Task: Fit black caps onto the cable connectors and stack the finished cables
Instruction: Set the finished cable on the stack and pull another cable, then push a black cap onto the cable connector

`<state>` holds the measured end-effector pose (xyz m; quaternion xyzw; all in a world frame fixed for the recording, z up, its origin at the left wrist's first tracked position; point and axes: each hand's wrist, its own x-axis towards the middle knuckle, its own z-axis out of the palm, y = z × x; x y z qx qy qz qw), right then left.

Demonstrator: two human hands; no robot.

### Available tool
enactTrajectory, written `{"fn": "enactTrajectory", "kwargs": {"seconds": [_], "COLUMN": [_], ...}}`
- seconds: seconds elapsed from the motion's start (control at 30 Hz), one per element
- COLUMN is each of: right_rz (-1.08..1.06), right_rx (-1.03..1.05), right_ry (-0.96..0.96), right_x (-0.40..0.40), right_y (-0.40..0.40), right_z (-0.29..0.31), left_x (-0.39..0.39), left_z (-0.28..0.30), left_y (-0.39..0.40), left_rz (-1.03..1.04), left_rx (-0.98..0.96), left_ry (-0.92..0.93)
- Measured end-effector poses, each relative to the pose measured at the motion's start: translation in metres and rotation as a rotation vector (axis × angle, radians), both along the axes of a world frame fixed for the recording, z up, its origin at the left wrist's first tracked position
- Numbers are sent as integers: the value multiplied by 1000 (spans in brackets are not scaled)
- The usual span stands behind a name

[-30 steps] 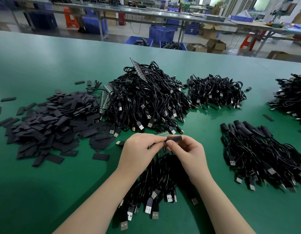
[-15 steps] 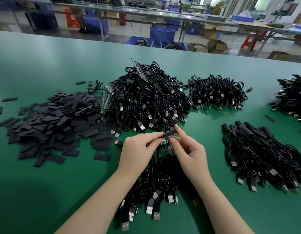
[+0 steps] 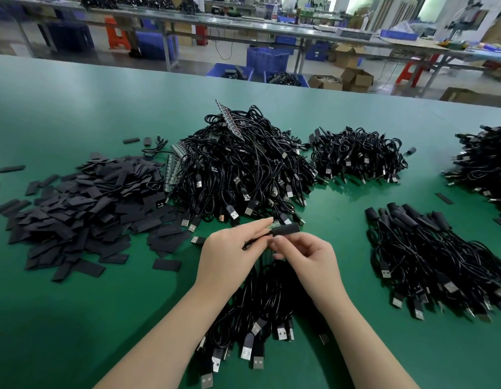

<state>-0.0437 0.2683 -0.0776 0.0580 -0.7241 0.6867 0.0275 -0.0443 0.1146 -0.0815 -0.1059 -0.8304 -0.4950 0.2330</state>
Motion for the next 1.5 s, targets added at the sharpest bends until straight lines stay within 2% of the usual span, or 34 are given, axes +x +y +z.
{"fn": "enactTrajectory", "kwargs": {"seconds": [0.27, 0.43, 0.5, 0.6, 0.7, 0.87, 0.93, 1.07, 1.17, 1.23, 1.3, 1.37, 1.43, 1.5], "right_rz": [-115, -46, -12, 2, -2, -29, -75, -185, -350, -511, -652, -696, -683, -688], "right_rx": [-153, 61, 82, 54, 3, -51, -101, -313, -438, -225, 203, 684, 1102, 1405], "right_ry": [-65, -49, -45, -19, 7, 19, 2, -78, 16, 158, 245, 165, -40, -125], "right_x": [-5, -4, -3, -1, 0, 5, 5, -1, -6, -8, -12, -20, -25, -25], "right_y": [9, 6, 3, 2, 4, 0, 0, 15, 46, 73, 102, 130, 147, 147], "right_z": [-2, -5, -5, -2, 0, 3, 6, 29, 61, 80, 93, 96, 90, 83], "left_x": [0, 0, 1, 1, -2, -4, -2, 1, -2, -4, -7, -12, -18, -22], "left_z": [1, 1, 2, 4, 0, -3, -3, 0, 0, -2, -7, -11, -15, -17], "left_y": [-1, 0, -1, -1, 0, -2, 0, 0, -3, -2, 0, 3, 6, 7], "left_rz": [-18, -13, 6, 80, 108, 149, 137, 108, 131, 117, 117, 140, 140, 130], "left_rx": [-116, -82, -105, -276, -353, -458, -431, -328, -229, -264, -380, -482, -556, -603], "left_ry": [-34, -42, -22, 202, 413, 468, 410, 90, 8, -44, -106, -182, -257, -306]}}
